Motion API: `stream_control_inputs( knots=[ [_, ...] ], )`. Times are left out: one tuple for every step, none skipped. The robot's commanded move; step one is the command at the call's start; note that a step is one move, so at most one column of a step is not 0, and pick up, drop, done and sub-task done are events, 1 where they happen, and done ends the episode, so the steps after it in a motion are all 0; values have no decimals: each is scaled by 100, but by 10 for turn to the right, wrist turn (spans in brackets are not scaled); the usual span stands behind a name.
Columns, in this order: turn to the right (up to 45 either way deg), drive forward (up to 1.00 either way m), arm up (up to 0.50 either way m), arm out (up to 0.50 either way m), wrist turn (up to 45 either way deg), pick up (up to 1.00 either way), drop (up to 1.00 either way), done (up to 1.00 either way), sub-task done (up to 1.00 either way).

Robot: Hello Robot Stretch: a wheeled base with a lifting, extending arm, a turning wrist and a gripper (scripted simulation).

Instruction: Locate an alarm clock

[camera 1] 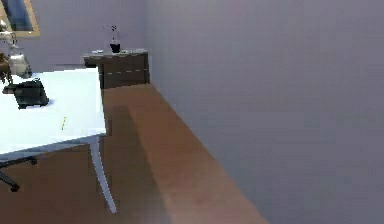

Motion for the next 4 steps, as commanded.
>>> stream_control_inputs(
  knots=[
    [0,100,0,0,0,0,0,0,0],
    [0,10,0,0,0,0,0,0,0],
    [-300,0,0,0,0,0,0,0,0],
    [0,50,0,0,0,0,0,0,0]
  ],
)
